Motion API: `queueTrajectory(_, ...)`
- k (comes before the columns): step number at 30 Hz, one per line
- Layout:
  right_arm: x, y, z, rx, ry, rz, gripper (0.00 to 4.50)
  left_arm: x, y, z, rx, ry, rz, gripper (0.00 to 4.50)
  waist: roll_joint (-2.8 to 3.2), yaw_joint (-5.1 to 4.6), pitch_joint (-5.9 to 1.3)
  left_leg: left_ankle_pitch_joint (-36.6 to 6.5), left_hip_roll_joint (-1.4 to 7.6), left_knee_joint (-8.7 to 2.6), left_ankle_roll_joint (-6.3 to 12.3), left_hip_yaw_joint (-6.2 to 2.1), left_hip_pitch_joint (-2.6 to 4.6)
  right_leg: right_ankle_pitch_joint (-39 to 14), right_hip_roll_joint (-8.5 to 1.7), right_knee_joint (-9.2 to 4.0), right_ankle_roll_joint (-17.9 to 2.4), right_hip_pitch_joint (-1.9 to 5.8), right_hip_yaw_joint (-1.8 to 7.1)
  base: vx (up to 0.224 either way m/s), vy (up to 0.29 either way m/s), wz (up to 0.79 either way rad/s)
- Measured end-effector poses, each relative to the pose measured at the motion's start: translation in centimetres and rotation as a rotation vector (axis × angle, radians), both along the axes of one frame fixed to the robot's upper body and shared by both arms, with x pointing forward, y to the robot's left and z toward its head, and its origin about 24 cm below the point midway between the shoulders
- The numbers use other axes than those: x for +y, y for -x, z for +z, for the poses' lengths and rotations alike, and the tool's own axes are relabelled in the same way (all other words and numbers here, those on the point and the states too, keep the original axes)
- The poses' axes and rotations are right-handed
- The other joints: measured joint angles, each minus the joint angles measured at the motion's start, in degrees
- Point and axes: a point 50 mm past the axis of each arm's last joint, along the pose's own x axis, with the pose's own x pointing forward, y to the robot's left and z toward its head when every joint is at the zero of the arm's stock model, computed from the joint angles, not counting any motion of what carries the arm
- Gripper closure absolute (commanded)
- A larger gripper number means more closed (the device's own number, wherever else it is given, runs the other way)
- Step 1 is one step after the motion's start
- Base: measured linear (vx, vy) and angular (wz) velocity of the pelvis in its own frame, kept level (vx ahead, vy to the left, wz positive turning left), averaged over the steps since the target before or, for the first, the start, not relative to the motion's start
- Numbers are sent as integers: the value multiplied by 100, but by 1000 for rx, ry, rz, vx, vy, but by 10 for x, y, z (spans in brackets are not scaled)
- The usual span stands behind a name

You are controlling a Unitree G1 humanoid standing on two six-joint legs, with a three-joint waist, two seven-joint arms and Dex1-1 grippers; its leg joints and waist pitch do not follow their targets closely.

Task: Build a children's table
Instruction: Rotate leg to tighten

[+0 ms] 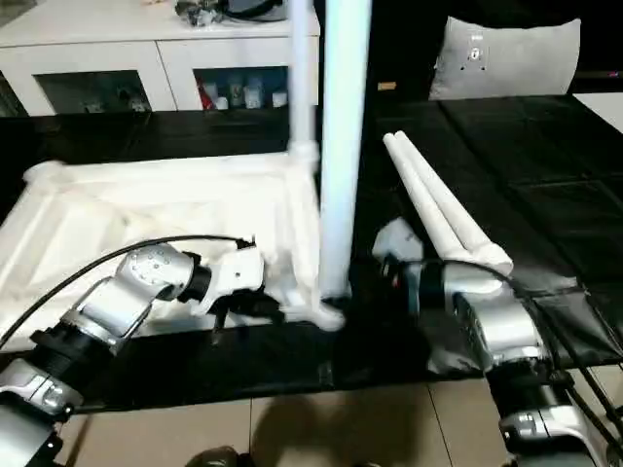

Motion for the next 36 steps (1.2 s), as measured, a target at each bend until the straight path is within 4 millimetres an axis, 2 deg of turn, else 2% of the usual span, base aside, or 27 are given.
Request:
queueTrajectory(4,4,3,-4,11,11,45,2,0,0,0,-3,-8,-42,450,-5,25,-1,0,0,3,1,2,0,1,0,0,-1,0,3,0,0,0)
queueTrajectory(8,5,4,-5,27,-4,50,47,-3,-2,0,-6,-9,-51,450,-9,64,-4,1,0,5,1,2,2,1,0,0,-2,0,4,0,0,0)
queueTrajectory(10,7,4,-5,33,-14,66,54,-3,-2,0,-4,-7,-52,450,-10,80,-4,1,0,5,1,2,3,2,0,2,-2,1,4,0,0,0)
queueTrajectory(13,7,5,-5,40,-25,81,90,-4,-2,0,-4,-5,-54,450,-10,88,-4,1,0,6,1,2,3,2,0,2,-2,1,5,0,0,0)
queueTrajectory(16,8,5,-4,47,-37,84,104,-4,-2,0,-6,-4,-58,450,-10,90,-4,1,0,6,1,2,3,1,0,2,-2,1,5,0,0,0)
queueTrajectory(18,8,5,-4,55,-46,80,134,-3,-1,0,-3,-5,-61,450,-11,91,-5,0,0,5,1,2,3,1,0,2,-1,1,4,0,0,0)
queueTrajectory(24,9,6,-6,87,-75,62,172,-2,0,-1,38,7,-37,450,-10,85,-5,0,1,3,0,2,2,1,0,3,-2,0,4,0,0,0)
queueTrajectory(26,14,5,-8,112,-103,42,177,-1,2,-2,60,24,-1,450,-10,77,-5,0,3,2,0,3,4,2,1,6,-4,-1,3,0,0,0)
queueTrajectory(29,21,1,-12,134,-130,-60,186,1,1,-3,74,30,114,450,-11,16,-7,1,4,3,-1,5,17,4,2,10,-6,1,4,0,0,0)
queueTrajectory(32,27,-12,-13,128,-134,-206,188,-1,-5,-5,74,45,253,450,-12,-130,-7,1,3,11,-1,5,28,5,2,6,-8,8,5,0,0,0)
queueTrajectory(36,32,-37,-13,107,-133,-478,189,-23,-13,-8,79,98,489,450,-19,-332,-3,1,0,33,1,6,26,4,-2,-10,-7,10,5,0,0,0)
